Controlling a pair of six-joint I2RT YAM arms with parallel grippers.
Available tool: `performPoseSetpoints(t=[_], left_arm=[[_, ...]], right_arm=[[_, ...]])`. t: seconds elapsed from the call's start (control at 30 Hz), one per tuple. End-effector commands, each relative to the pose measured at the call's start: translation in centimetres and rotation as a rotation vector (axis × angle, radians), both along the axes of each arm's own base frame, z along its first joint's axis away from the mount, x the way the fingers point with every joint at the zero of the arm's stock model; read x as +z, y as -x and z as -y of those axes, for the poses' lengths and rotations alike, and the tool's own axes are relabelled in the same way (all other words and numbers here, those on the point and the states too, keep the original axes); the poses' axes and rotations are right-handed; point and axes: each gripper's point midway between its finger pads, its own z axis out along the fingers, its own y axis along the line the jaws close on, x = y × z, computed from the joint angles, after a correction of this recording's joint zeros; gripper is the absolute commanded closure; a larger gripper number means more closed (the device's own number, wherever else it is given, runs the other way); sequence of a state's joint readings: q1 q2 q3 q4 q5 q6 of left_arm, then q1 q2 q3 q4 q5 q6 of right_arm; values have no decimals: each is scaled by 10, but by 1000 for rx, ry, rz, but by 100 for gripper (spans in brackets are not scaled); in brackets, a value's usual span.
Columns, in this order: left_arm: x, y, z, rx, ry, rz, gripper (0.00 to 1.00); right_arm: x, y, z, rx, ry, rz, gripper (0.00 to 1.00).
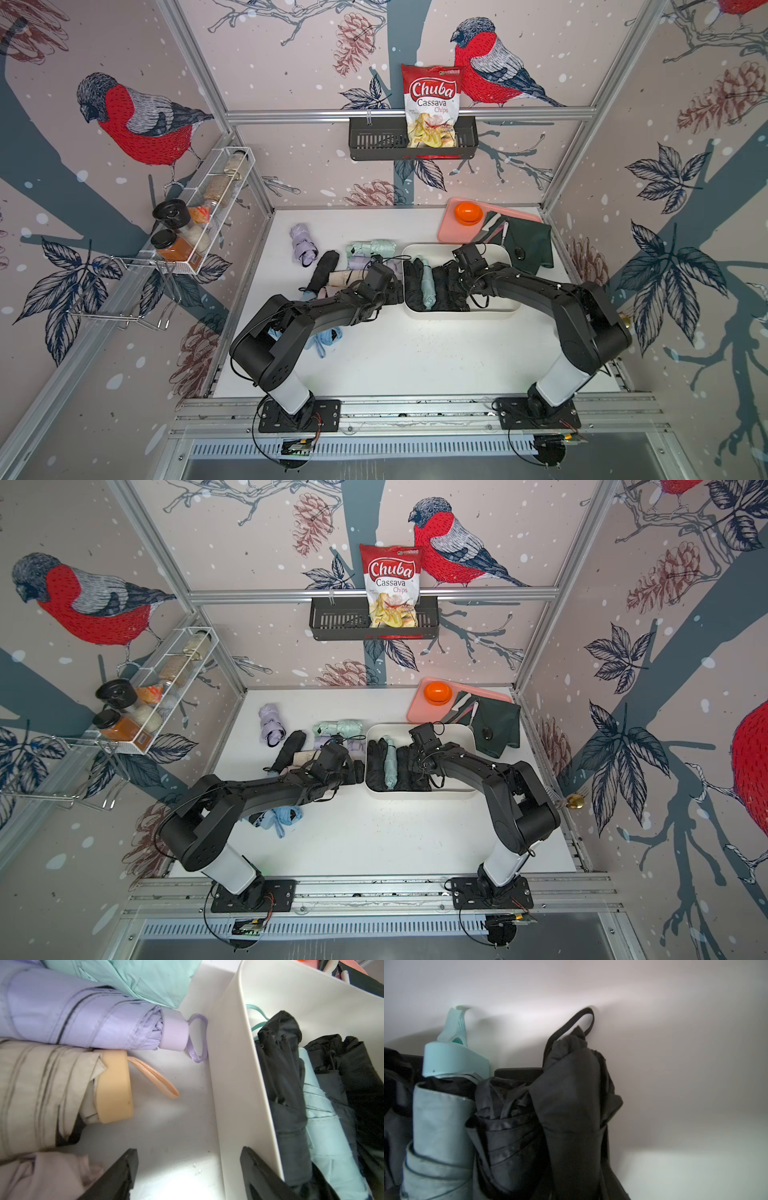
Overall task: Put the umbrella into the storage box
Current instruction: Place the umbrella in the storage box.
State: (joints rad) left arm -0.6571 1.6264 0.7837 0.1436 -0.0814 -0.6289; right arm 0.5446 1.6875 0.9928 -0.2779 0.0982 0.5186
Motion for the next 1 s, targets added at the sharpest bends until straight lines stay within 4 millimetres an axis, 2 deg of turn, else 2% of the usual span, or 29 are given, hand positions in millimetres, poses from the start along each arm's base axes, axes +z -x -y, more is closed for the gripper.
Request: performPoseSetpoints(t=[0.0, 0.13, 0.47, 0.67, 0.97], left_arm=[[8, -1, 3, 8, 26, 19, 18], [11, -2, 0, 24, 28, 30, 18], [15, -3, -7, 58, 15, 42, 18], [17, -3, -13, 80, 5, 52, 18], [24, -2, -25, 124, -16, 66, 18]], right_arm=[[5, 6, 4, 1, 22, -10, 61], [16, 5, 5, -2, 22, 13, 50], [33, 5, 8, -2, 25, 45, 39], [40, 4, 10, -3, 35, 70, 27], [56, 2, 5, 17, 26, 105, 25]])
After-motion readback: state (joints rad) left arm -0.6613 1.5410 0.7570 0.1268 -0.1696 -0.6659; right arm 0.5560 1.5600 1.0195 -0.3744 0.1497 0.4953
